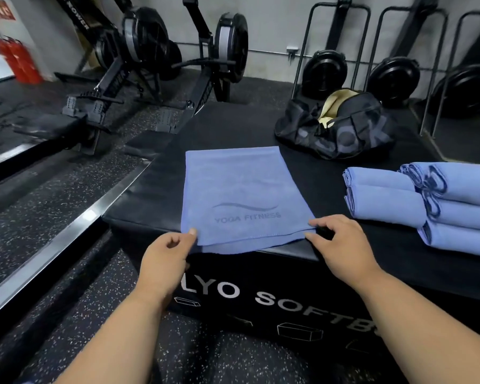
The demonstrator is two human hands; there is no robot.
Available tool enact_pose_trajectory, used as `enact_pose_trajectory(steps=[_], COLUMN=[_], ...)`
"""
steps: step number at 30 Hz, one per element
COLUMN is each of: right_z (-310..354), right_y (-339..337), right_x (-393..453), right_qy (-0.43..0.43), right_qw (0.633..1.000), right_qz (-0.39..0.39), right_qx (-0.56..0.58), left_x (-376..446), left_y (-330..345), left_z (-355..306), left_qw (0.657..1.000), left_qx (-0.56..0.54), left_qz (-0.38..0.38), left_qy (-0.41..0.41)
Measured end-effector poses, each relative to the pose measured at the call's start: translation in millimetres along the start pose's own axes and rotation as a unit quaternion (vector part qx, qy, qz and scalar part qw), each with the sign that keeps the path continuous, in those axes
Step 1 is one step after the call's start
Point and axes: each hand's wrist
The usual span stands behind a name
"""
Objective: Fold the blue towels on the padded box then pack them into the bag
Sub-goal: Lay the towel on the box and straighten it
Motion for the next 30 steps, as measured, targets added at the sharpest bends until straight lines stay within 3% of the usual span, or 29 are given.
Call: enact_pose_trajectory(steps=[12, 15, 23, 30], right_z=[-1.5, -4.9, -9.7, -17.3], right_y=[0.3, 2.2, -13.5, -18.6], right_x=[17.7, 23.2, 26.0, 25.3], right_qy=[0.006, 0.006, 0.021, 0.009], right_qw=[0.998, 0.998, 0.981, 0.983], right_qz=[0.034, 0.033, 0.073, 0.093], right_qx=[0.044, 0.054, 0.177, 0.159], left_x=[5.7, 5.1, 3.1, -4.7], left_y=[-14.2, -13.0, -12.5, -8.2], left_z=[-4.4, -0.3, -12.2, -1.8], left_qw=[0.970, 0.965, 0.972, 0.974], left_qx=[-0.073, -0.102, -0.151, -0.075], left_qz=[0.171, 0.158, 0.110, 0.148], left_qy=[-0.154, -0.185, -0.141, -0.155])
Point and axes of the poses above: each hand's wrist, its own x-axis towards the middle knuckle, its own y-axis out of the palm, z = x × y, and after that the axes turned 5 degrees about -x, right-handed
